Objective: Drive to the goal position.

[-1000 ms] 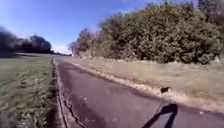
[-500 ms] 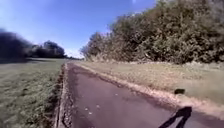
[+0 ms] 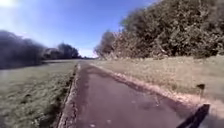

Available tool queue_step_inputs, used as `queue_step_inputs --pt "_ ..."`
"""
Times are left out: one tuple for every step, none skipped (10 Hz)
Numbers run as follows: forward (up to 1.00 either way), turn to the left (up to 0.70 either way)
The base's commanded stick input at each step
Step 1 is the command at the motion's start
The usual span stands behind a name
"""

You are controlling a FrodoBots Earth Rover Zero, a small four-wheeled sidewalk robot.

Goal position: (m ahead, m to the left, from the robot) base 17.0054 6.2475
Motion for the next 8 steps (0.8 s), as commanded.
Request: queue_step_inputs --pt "0.85 0.22" --pt "0.85 0.34" --pt "0.85 0.34" --pt "0.85 0.00" --pt "0.85 0.00" --pt "0.85 0.00" --pt "0.85 0.00" --pt "0.85 0.00"
